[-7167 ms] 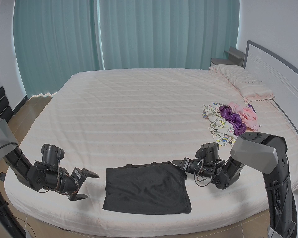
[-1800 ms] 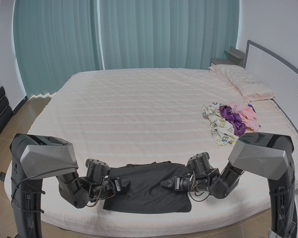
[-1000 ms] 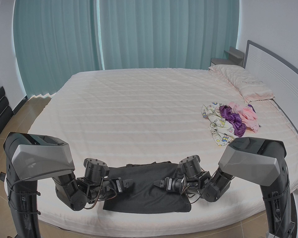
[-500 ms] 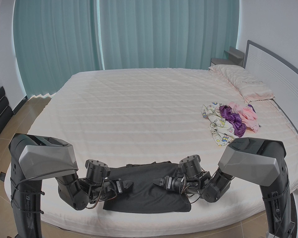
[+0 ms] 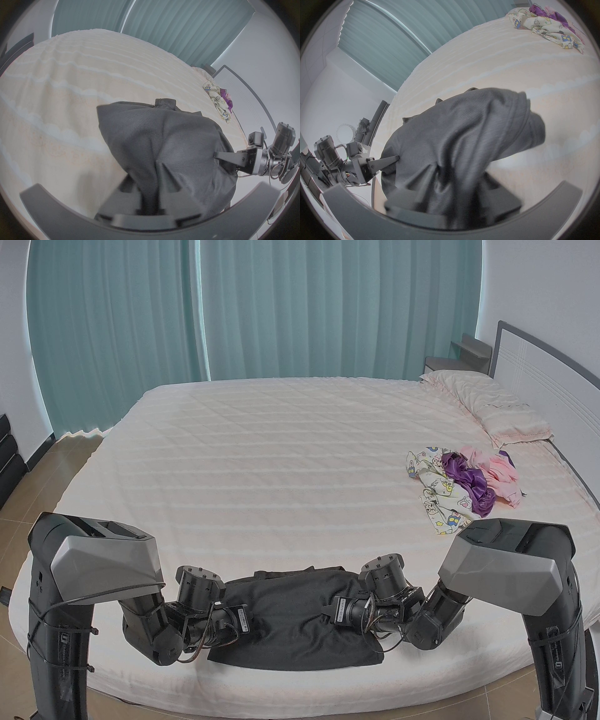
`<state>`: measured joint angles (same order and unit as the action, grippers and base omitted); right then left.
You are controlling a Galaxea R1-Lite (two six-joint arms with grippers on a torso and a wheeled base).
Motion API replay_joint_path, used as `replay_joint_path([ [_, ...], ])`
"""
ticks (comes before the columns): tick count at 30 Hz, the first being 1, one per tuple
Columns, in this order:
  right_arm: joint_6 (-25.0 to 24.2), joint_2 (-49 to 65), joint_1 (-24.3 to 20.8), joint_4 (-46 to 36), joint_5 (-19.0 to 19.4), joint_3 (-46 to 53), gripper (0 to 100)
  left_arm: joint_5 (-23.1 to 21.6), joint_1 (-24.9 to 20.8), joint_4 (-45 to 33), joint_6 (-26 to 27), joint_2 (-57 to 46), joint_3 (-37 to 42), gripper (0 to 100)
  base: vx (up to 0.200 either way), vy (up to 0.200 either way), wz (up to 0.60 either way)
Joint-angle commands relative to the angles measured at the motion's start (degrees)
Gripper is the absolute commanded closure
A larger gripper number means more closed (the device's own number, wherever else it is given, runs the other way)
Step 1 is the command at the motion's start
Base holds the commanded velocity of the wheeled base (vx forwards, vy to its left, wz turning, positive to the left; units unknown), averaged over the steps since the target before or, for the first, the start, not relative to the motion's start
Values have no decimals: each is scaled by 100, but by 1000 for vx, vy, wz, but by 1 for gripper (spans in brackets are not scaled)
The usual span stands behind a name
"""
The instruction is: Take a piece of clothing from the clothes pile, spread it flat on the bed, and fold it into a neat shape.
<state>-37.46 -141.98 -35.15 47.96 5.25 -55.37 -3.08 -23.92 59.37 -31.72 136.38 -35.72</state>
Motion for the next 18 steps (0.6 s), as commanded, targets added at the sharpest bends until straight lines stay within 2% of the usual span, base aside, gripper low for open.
replay_joint_path([
  [1,11,22,-10,12,-7,9,100,1,-16,5,-1,-6,39,100,0,0,0],
  [9,-16,320,-19,47,2,202,100,18,-25,5,-27,-340,127,100,0,0,0],
  [14,-24,391,-1,381,2,422,100,45,-43,-57,-484,-480,74,100,0,0,0],
  [18,-68,391,-10,443,2,448,100,54,-60,-66,-546,-489,65,100,0,0,0],
])
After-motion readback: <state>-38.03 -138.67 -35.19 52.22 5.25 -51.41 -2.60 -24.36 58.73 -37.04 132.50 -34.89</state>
